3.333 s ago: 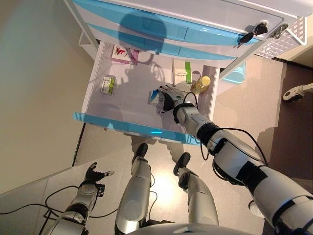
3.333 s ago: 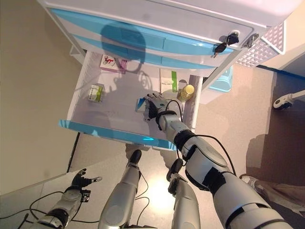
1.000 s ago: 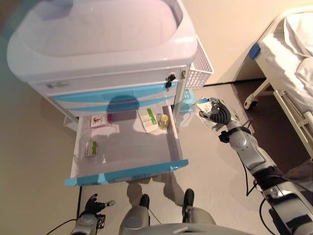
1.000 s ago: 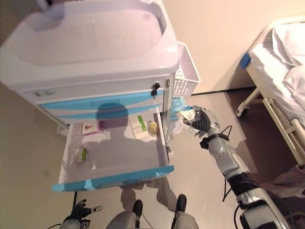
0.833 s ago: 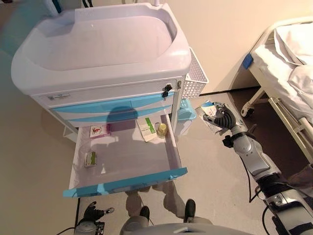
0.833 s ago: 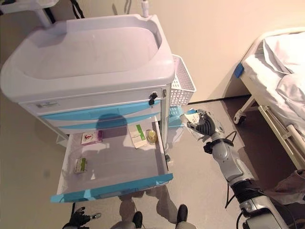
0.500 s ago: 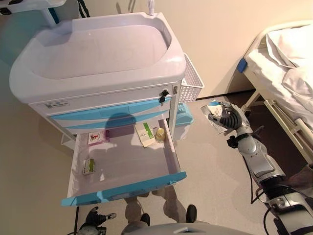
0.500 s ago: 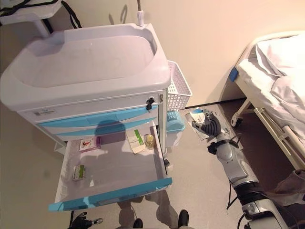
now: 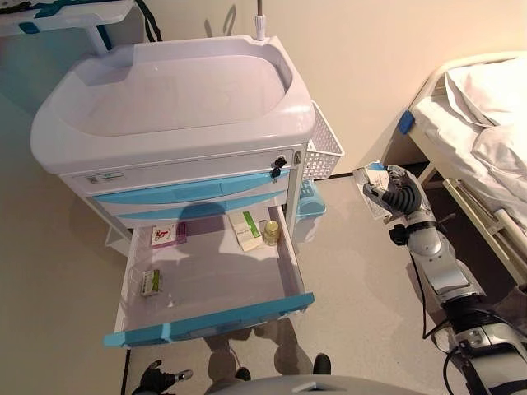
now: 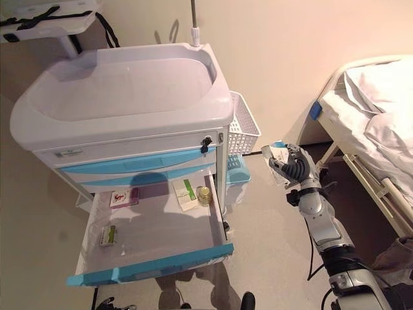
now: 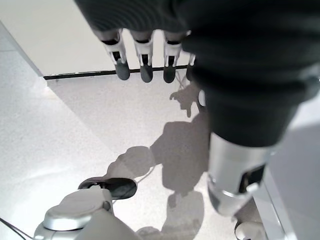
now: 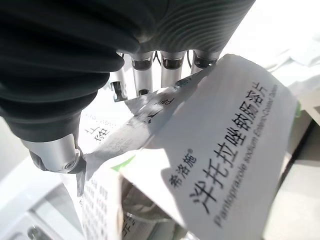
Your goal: Open the drawer and pick up the medicine
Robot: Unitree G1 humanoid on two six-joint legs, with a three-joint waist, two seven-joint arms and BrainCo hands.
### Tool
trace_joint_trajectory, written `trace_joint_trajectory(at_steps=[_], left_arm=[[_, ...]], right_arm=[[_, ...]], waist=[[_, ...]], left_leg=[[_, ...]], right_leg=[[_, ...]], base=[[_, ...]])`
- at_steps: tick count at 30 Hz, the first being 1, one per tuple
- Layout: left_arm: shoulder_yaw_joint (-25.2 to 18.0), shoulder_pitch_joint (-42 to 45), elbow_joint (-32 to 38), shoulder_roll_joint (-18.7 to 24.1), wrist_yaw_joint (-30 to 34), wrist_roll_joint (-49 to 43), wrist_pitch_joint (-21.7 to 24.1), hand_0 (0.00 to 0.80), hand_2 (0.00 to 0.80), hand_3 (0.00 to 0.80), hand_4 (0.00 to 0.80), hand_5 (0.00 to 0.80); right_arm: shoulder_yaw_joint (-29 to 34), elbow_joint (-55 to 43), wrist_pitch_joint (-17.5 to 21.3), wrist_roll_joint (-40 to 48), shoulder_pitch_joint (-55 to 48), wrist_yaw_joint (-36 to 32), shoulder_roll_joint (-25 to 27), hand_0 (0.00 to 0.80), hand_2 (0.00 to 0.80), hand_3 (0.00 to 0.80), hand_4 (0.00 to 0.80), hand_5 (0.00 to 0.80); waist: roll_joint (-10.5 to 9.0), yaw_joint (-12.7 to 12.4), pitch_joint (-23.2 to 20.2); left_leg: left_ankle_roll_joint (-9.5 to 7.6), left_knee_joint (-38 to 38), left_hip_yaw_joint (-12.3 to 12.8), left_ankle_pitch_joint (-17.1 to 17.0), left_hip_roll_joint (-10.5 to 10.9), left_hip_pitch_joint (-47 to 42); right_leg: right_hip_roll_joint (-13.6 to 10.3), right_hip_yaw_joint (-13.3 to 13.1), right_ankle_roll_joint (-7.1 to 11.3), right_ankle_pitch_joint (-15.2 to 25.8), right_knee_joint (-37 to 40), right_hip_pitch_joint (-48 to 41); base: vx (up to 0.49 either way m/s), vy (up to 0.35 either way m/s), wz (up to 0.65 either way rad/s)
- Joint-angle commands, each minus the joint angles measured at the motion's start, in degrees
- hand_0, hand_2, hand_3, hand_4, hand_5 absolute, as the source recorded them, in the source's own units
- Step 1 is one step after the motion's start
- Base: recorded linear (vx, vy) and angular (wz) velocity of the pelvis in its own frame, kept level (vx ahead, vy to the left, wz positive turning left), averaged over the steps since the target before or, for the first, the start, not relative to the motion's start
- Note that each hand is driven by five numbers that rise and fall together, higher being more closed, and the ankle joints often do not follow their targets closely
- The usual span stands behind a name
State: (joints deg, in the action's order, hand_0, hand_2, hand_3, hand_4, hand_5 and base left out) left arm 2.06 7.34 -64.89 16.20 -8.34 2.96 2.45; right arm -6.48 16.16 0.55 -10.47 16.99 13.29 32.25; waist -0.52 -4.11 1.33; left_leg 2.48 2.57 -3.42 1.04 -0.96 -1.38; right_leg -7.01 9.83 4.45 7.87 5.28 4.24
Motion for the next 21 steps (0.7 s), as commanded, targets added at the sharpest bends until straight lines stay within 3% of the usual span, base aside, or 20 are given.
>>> trace_joint_trajectory(at_steps=[1,21], left_arm=[[-0.08,-2.08,-3.97,2.76,-0.12,-2.9,-0.05,0.0,0.0,0.0,0.0,0.0],[5.15,-1.56,-3.47,3.88,-1.14,-1.73,-0.08,0.0,0.0,0.0,0.0,0.0]], right_arm=[[1.84,0.27,1.39,1.84,6.17,3.0,0.69,0.8,0.8,0.8,0.8,0.8],[-13.28,15.86,0.47,3.27,37.86,6.0,3.58,0.8,0.8,0.8,0.8,0.8]], waist=[[-2.15,-1.75,-1.08],[-4.29,-4.91,-0.53]], left_leg=[[-1.03,2.01,-2.21,-3.98,2.51,5.02],[-1.32,1.37,-3.18,-3.87,2.76,5.31]], right_leg=[[-0.13,1.44,4.24,-2.97,-0.73,-3.04],[0.09,1.62,4.01,-2.88,-0.97,-3.17]], base=[[0.0,0.0,0.0],[0.0,-0.001,0.01]])
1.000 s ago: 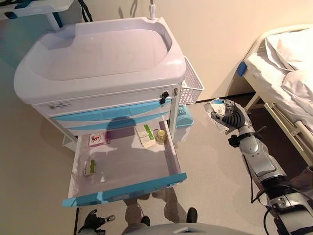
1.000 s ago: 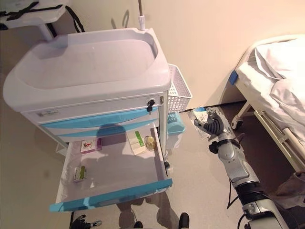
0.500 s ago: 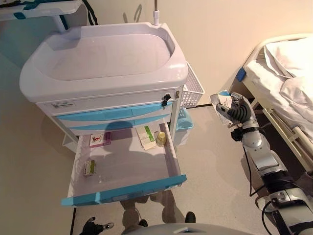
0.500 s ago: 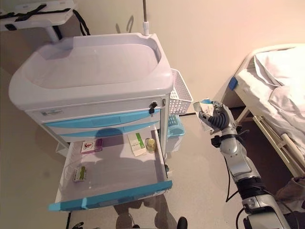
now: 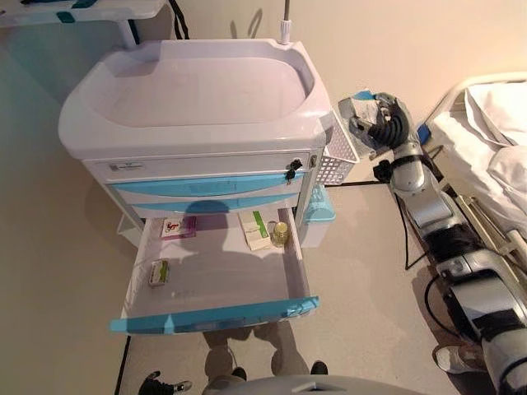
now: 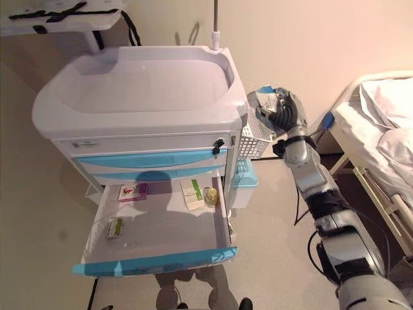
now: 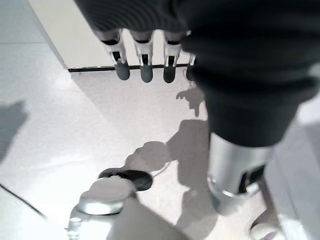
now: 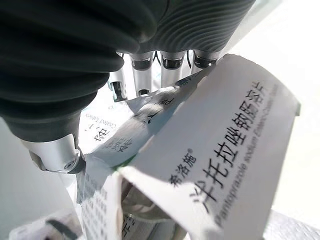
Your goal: Open the drawer and pick up the medicine
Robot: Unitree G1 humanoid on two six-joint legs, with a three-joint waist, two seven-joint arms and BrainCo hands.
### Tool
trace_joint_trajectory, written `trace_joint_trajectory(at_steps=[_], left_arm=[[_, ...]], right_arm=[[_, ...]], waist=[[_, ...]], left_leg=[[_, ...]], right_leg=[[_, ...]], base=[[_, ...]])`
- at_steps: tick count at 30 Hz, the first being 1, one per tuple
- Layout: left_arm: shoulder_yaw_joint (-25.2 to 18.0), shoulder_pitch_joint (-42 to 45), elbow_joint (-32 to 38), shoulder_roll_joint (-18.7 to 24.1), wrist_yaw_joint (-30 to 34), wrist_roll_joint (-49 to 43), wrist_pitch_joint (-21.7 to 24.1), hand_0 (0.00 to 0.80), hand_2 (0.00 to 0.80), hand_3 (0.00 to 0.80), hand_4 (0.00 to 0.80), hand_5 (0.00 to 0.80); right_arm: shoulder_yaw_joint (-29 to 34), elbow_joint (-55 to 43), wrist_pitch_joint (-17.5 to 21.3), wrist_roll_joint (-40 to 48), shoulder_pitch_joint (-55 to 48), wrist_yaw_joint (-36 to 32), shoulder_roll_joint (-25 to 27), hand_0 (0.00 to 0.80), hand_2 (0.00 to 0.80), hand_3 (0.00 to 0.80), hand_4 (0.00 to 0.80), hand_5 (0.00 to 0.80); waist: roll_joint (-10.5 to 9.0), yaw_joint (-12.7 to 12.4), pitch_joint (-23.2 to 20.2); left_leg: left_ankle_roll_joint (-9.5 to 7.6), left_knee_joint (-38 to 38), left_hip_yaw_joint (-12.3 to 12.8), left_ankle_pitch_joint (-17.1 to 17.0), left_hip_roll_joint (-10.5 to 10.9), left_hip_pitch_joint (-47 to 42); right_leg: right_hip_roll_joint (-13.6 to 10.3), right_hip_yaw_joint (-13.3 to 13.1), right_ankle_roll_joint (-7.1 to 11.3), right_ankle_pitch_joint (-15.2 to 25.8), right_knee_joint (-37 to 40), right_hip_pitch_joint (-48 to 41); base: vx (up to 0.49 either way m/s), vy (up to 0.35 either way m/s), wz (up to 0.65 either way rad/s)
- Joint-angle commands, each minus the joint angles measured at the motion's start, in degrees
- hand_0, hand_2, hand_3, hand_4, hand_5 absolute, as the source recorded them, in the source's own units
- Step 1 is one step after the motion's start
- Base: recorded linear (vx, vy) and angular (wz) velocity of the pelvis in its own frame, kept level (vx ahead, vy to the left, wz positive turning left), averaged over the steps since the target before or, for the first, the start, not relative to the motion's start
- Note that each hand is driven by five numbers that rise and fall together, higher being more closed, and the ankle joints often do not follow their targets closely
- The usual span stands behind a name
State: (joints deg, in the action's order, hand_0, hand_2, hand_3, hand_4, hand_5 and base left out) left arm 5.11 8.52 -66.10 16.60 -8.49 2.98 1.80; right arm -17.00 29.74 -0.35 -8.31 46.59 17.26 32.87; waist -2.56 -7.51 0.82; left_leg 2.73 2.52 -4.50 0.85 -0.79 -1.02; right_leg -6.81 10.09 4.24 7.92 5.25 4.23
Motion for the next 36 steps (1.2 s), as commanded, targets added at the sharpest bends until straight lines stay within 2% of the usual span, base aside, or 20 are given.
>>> trace_joint_trajectory(at_steps=[1,19,28,29,36], left_arm=[[2.3,-2.63,-2.34,3.69,-0.92,-1.69,0.6,0.0,0.0,0.0,0.0,0.0],[3.57,-2.78,-2.76,6.02,-1.94,-0.44,0.8,0.0,0.0,0.0,0.0,0.0],[3.98,-3.25,-3.01,6.83,-2.08,-0.24,0.95,0.0,0.0,0.0,0.0,0.0],[4.35,-3.46,-2.6,7.16,-1.89,0.21,1.13,0.0,0.0,0.0,0.0,0.0],[4.98,-3.96,-2.17,7.95,-1.75,0.7,1.48,0.0,0.0,0.0,0.0,0.0]], right_arm=[[-3.69,3.11,1.19,0.85,9.87,1.9,3.26,0.8,0.8,0.8,0.8,0.8],[-17.37,16.42,0.31,-0.45,31.05,1.13,0.96,0.8,0.8,0.8,0.8,0.8],[-21.48,20.14,0.34,-2.06,36.06,0.91,-0.32,0.8,0.8,0.8,0.8,0.8],[-23.18,21.75,0.22,-3.26,37.81,0.8,-0.97,0.8,0.8,0.8,0.8,0.8],[-26.55,24.27,0.33,-5.96,40.82,0.75,-1.61,0.8,0.8,0.8,0.8,0.8]], waist=[[-2.44,-1.65,0.04],[-5.25,-3.61,1.41],[-6.55,-4.61,2.19],[-7.32,-5.22,2.54],[-8.95,-6.47,3.26]], left_leg=[[-1.54,1.42,-2.21,-3.72,2.58,5.04],[-1.59,0.98,-3.73,-4.16,2.96,7.07],[-1.67,0.37,-4.27,-4.13,2.99,8.07],[-1.71,0.17,-4.58,-4.12,3.06,8.43],[-1.73,-0.24,-5.61,-4.23,3.21,9.6]], right_leg=[[-0.11,1.41,4.22,-2.93,-0.96,-3.06],[-0.1,2.33,4.35,-2.49,-1.18,-1.57],[-0.03,2.5,4.41,-2.32,-1.32,-0.88],[-0.08,2.65,4.47,-2.22,-1.35,-0.7],[-0.11,3.27,4.54,-2.12,-1.42,-0.03]], base=[[-0.009,0.001,0.06],[0.0,0.0,0.04],[0.001,0.0,0.02],[0.0,0.0,0.0],[-0.002,-0.012,0.07]])
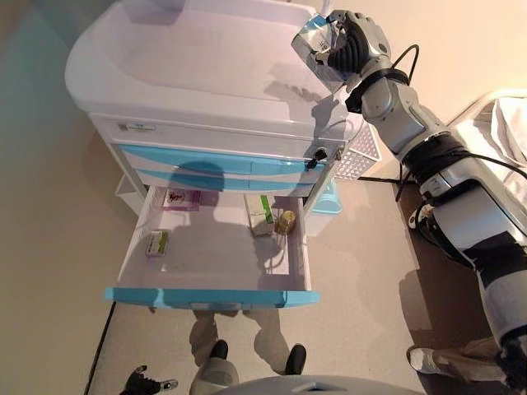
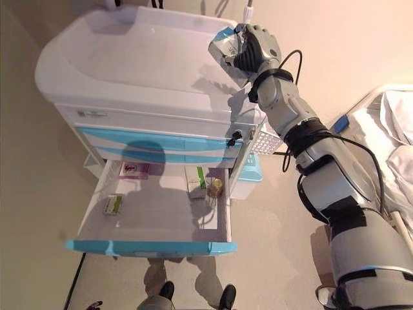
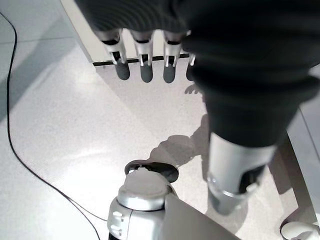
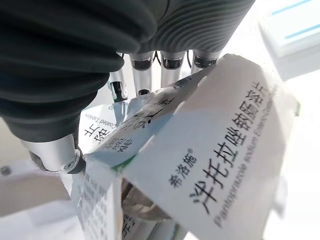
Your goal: Open the drawer and pick up the medicine
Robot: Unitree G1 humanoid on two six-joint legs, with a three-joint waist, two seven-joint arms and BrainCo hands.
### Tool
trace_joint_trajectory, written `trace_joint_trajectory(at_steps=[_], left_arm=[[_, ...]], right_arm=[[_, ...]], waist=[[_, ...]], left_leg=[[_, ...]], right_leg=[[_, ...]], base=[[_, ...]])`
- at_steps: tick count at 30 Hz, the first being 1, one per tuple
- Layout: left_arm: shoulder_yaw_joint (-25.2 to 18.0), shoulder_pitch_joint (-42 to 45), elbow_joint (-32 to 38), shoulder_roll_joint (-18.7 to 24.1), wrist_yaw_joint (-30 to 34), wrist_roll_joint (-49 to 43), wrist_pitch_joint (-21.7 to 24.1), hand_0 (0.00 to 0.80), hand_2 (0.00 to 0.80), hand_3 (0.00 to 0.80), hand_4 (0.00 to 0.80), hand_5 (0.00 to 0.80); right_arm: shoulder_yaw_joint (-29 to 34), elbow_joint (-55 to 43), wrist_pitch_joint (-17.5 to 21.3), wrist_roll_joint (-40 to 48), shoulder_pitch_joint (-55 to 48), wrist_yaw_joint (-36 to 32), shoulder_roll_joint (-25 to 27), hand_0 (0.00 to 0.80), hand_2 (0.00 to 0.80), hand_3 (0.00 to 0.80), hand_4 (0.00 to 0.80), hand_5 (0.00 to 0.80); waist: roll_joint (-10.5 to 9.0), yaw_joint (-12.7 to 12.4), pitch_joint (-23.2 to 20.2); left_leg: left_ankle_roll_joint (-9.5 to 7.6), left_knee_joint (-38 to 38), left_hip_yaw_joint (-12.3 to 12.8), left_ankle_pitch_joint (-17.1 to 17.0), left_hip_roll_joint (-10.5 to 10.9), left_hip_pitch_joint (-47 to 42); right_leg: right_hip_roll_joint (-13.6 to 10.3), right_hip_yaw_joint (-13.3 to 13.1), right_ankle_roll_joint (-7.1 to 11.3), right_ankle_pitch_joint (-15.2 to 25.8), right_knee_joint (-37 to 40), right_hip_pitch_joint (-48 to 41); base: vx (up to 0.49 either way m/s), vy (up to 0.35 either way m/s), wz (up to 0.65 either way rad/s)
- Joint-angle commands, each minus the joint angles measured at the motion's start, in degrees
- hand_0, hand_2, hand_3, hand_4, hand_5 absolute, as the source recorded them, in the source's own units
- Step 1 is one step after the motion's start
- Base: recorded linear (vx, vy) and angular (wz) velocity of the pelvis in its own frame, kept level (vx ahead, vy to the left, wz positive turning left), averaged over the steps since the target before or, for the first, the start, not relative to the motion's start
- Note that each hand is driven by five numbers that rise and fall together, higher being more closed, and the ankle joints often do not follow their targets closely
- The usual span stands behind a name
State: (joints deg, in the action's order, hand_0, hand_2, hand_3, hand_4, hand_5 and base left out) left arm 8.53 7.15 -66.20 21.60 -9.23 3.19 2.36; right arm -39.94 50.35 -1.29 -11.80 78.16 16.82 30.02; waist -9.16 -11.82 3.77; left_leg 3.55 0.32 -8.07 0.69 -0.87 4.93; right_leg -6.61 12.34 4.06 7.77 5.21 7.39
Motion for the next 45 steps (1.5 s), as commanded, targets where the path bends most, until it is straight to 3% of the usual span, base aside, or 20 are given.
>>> trace_joint_trajectory(at_steps=[1,13,28,36,45], left_arm=[[1.71,-2.79,-1.67,3.26,-0.86,0.67,1.17,0.0,0.0,0.0,0.0,0.0],[1.97,-3.45,-1.04,4.89,-0.53,0.75,1.82,0.0,0.0,0.0,0.0,0.0],[3.45,-4.51,0.1,5.51,-0.05,1.3,2.71,0.0,0.0,0.0,0.0,0.0],[4.33,-4.88,0.87,5.18,-0.02,2.0,3.05,0.0,0.0,0.0,0.0,0.0],[4.54,-5.3,-0.03,4.41,-0.97,3.05,2.32,0.0,0.0,0.0,0.0,0.0]], right_arm=[[-4.78,4.5,1.25,-3.21,10.04,1.02,1.11,0.8,0.8,0.8,0.8,0.8],[-10.58,5.53,2.22,-8.56,13.64,0.29,0.77,0.8,0.8,0.8,0.8,0.8],[-13.83,7.88,2.92,-12.41,14.59,0.04,-0.75,0.8,0.8,0.8,0.8,0.8],[-13.63,9.71,2.75,-12.99,14.17,0.7,-0.67,0.8,0.8,0.8,0.8,0.8],[-7.21,15.83,0.56,-6.57,13.5,2.32,-4.09,0.8,0.8,0.8,0.8,0.8]], waist=[[-2.86,-2.59,0.61],[-4.64,-4.89,2.27],[-3.98,-6.99,3.8],[-3.18,-7.47,4.13],[-2.24,-6.83,4.14]], left_leg=[[-2.51,1.88,-2.34,-4.16,3.36,4.05],[-2.42,1.83,-4.22,-4.83,3.73,6.01],[-2.24,1.87,-6.86,-5.76,4.58,8.08],[-2.24,1.81,-7.83,-5.96,5.08,8.74],[-2.23,1.78,-7.71,-6.08,5.05,8.75]], right_leg=[[-0.29,1.24,4.78,-1.91,-1.38,-2.92],[-0.49,2.56,4.93,-1.54,-1.27,-1.85],[-1.51,5.38,5.29,-1.48,-1.51,-0.95],[-1.86,6.22,5.33,-1.47,-1.57,-0.71],[-1.94,6.12,5.16,-1.43,-1.75,-0.52]], base=[[-0.01,-0.009,0.07],[-0.01,-0.007,0.1],[0.0,0.006,0.11],[0.004,0.008,0.12],[-0.001,0.001,0.01]])
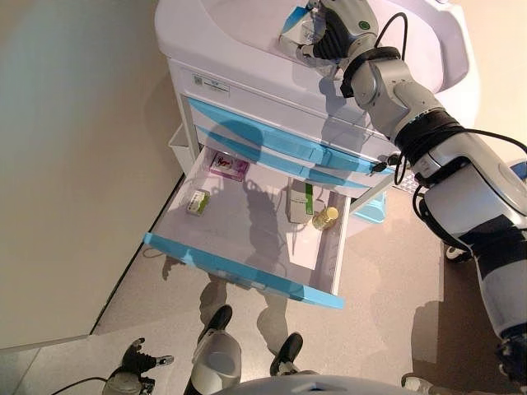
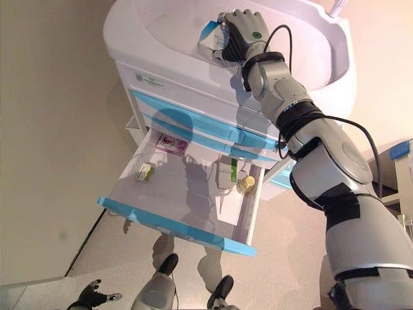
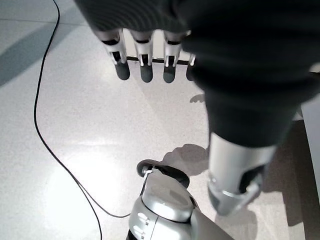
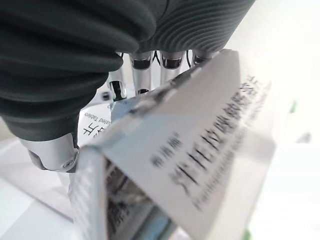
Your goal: Open the drawer and pick up the medicine
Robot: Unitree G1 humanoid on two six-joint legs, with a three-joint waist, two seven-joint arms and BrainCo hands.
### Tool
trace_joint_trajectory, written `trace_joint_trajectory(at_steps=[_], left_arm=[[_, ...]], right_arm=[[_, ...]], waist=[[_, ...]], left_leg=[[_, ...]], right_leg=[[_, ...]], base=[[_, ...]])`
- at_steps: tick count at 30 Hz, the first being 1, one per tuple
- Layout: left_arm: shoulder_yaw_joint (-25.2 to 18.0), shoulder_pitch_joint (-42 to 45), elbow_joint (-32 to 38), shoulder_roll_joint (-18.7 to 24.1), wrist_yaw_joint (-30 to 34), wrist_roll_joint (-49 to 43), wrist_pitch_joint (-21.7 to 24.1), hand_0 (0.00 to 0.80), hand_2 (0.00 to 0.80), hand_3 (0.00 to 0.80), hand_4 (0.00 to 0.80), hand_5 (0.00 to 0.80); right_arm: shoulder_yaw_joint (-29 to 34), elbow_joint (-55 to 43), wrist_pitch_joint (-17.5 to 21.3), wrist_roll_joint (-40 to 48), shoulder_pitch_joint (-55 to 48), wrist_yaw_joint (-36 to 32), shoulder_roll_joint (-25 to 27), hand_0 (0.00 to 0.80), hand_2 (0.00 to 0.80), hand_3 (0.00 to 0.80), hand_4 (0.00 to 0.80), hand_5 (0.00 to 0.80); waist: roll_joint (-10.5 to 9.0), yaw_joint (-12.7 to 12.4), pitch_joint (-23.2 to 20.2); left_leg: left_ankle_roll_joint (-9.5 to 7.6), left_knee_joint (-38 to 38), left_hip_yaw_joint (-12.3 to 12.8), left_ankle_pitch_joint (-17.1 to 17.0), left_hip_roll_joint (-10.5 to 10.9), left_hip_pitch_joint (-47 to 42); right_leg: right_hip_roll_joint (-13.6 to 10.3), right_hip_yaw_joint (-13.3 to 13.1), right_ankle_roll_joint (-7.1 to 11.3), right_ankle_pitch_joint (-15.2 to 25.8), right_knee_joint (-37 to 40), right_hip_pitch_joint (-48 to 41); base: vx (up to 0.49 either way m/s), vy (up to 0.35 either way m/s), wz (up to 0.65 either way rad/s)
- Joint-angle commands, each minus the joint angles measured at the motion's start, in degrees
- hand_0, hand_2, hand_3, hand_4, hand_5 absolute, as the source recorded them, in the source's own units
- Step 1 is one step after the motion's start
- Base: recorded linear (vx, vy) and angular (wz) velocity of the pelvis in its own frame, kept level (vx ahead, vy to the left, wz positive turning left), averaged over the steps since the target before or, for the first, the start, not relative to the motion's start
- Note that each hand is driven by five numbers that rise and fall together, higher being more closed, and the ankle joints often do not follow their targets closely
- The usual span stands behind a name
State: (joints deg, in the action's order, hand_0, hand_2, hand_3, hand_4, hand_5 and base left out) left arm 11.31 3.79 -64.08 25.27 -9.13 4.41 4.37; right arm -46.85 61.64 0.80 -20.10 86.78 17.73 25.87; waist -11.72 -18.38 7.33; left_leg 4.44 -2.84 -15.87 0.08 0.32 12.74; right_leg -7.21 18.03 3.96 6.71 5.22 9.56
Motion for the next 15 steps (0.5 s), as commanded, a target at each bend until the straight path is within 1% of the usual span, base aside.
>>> trace_joint_trajectory(at_steps=[1,8,15], left_arm=[[1.76,-1.94,-2.15,0.74,-1.07,1.83,0.3,0.0,0.0,0.0,0.0,0.0],[2.24,-2.18,-2.26,0.31,-1.51,2.37,0.16,0.0,0.0,0.0,0.0,0.0],[2.68,-2.65,-2.09,0.17,-1.84,2.75,0.09,0.0,0.0,0.0,0.0,0.0]], right_arm=[[-0.3,4.54,-1.54,1.73,4.88,1.42,0.06,0.8,0.8,0.8,0.8,0.8],[1.58,8.13,-2.78,3.77,5.07,2.3,-0.35,0.8,0.8,0.8,0.8,0.8],[2.3,9.34,-3.5,4.91,5.49,2.48,0.2,0.8,0.8,0.8,0.8,0.8]], waist=[[0.32,-0.26,0.58],[0.83,0.19,0.68],[1.5,0.35,1.14]], left_leg=[[-3.12,4.94,0.09,-5.47,3.85,0.94],[-3.1,5.05,0.04,-5.52,3.9,1.26],[-3.13,5.0,-0.04,-5.71,3.96,1.79]], right_leg=[[-1.34,0.43,5.27,-0.37,-1.76,-2.68],[-1.55,0.73,5.35,-0.28,-1.84,-2.24],[-1.75,0.87,5.38,-0.28,-1.94,-1.93]], base=[[0.0,0.0,0.0],[0.0,0.0,0.0],[0.001,0.001,0.01]])
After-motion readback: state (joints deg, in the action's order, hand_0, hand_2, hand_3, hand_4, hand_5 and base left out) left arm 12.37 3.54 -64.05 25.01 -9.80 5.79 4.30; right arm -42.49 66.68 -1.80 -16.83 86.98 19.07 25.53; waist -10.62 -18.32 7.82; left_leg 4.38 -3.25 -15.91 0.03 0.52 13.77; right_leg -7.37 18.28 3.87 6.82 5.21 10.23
